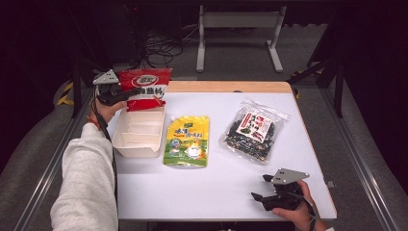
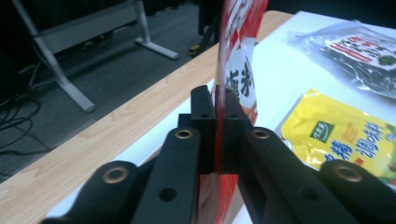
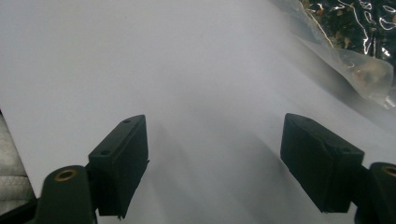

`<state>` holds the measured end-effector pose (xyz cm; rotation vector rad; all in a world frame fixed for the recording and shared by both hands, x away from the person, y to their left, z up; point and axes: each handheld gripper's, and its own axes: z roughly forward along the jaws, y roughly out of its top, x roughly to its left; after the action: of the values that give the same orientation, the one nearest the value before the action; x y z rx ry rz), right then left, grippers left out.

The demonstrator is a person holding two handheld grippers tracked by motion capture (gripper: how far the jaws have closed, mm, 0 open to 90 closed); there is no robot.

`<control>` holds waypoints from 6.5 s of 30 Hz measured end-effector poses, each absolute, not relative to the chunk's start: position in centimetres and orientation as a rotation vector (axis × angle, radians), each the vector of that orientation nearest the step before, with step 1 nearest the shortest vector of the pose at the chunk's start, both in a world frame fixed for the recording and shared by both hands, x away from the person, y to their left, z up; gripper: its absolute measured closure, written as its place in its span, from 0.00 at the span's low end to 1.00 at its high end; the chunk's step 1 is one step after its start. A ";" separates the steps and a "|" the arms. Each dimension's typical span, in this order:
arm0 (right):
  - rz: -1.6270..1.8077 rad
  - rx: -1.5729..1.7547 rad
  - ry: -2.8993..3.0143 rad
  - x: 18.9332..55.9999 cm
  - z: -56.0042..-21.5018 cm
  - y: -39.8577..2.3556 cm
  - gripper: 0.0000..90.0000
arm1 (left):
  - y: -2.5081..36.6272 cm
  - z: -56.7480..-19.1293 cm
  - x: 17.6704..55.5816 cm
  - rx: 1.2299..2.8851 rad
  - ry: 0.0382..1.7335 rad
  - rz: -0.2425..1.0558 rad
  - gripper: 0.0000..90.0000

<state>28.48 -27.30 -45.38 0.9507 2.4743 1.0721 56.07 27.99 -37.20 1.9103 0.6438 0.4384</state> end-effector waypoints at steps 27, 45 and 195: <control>1.089 0.941 2.495 28.7 -45.4 -27.3 0.26 | 27.6 -39.9 55.6 2.052 0.802 0.498 1.00; 1.166 0.965 2.445 30.1 -44.7 -27.9 0.28 | 28.6 -37.7 51.8 1.851 0.860 0.582 0.73; 1.304 1.583 2.220 38.5 -45.0 -36.6 0.25 | 13.5 -45.3 32.0 2.168 0.444 0.174 0.27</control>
<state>38.53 -36.62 -45.02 1.5826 2.2199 1.3043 32.01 13.46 -45.29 2.1681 0.4438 0.1739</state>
